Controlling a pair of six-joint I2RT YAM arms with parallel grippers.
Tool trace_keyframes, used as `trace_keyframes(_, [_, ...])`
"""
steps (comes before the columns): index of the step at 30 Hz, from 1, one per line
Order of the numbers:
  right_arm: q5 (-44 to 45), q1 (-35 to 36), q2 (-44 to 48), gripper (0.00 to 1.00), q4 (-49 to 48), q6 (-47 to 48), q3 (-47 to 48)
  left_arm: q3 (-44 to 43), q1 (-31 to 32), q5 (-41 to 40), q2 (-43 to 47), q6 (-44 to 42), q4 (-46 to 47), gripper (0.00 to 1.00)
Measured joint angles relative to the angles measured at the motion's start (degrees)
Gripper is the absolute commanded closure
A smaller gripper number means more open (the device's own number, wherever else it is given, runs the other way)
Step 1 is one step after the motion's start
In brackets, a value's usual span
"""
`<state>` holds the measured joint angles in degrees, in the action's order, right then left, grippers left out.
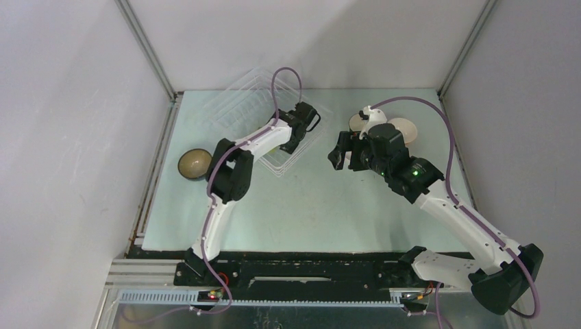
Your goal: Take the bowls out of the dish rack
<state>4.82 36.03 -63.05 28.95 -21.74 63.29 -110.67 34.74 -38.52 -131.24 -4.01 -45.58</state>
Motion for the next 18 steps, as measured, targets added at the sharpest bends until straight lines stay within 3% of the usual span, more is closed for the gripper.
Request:
trace_keyframes(8, [0.0,0.0,0.0,0.12,0.0,0.0,0.0,0.0,0.0,-2.5,-1.9,-1.0,0.2,0.06])
trace_keyframes(18, [0.0,0.0,0.0,0.12,0.0,0.3,0.0,0.0,0.0,-11.7,-4.4,-3.0,2.3,0.07])
